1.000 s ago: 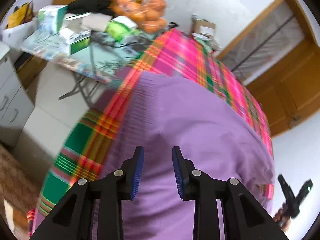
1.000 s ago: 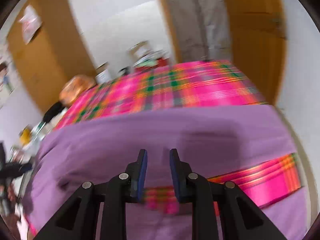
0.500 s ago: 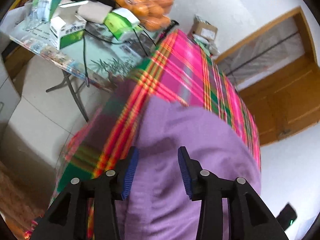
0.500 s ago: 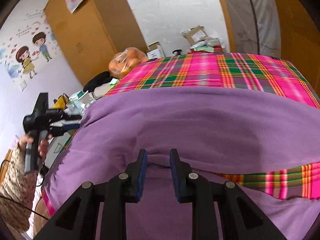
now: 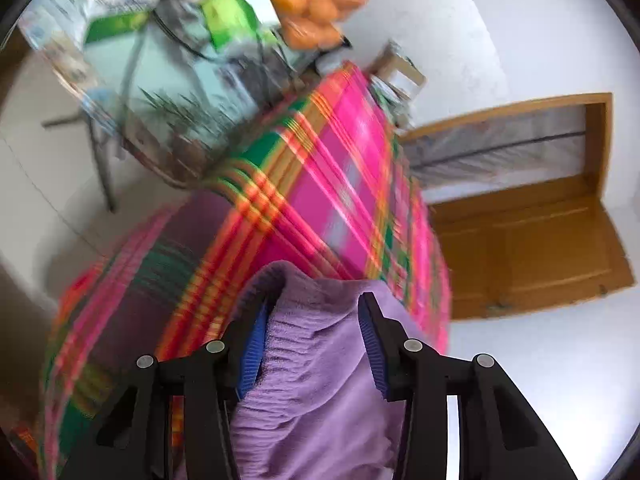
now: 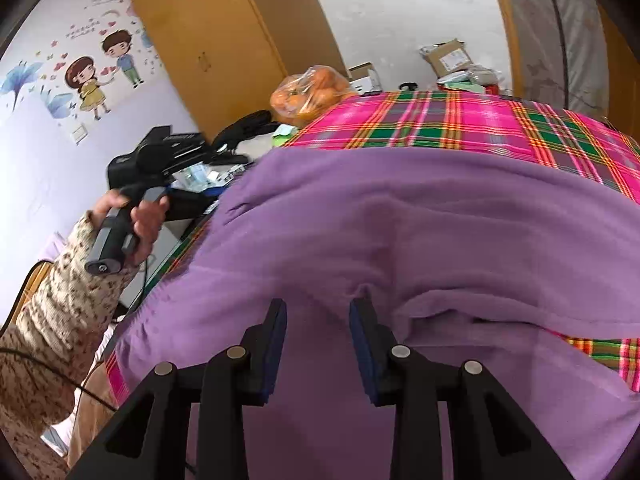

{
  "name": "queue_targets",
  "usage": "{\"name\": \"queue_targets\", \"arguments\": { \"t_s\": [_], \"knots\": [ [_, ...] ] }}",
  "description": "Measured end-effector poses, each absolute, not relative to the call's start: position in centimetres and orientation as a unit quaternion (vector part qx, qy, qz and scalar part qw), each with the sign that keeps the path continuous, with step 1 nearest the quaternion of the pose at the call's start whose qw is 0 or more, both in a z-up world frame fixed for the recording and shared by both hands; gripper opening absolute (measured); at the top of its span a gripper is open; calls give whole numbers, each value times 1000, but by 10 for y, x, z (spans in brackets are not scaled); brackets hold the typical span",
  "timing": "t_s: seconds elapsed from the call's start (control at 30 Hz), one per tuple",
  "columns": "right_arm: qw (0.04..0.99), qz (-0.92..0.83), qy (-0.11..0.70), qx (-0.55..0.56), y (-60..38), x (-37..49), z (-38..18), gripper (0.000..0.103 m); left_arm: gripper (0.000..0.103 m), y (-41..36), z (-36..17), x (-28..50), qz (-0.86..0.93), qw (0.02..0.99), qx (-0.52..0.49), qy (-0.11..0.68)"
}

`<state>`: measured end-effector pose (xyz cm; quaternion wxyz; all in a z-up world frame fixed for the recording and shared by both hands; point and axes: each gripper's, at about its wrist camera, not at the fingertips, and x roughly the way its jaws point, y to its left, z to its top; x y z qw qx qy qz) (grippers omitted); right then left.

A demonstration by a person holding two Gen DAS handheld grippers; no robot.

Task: Fold clothes
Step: 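Grasp the ribbed waistband with the left gripper and lift it, then pull the waistband along the bed with the left gripper toward the sweatshirt's end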

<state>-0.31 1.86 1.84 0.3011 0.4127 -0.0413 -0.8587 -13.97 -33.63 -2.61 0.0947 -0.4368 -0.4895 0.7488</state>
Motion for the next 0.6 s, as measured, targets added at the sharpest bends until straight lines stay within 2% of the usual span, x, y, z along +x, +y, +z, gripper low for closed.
{"name": "queue_targets", "arguments": {
  "t_s": [0.13, 0.2, 0.23, 0.27, 0.4, 0.6],
  "knots": [
    [313, -852, -35, 418, 5, -1, 16, 34, 43, -336, -37, -147, 728, 105, -447, -509],
    [315, -848, -33, 424, -1, -2, 12, 34, 28, -335, -37, -148, 726, 101, -448, -512],
    [316, -846, -32, 427, -4, -3, 10, 34, 8, -335, -36, -150, 732, 97, -446, -506],
    [317, -845, -32, 430, -7, -4, 8, 34, 5, -335, -34, -151, 740, 90, -443, -497],
    [320, -839, -27, 439, -18, -6, 2, 34, 5, -338, -26, -156, 772, 58, -427, -466],
    [344, -827, -9, 445, -41, -2, -4, 34, 5, -351, -24, -167, 785, 52, -412, -460]
  ]
}}
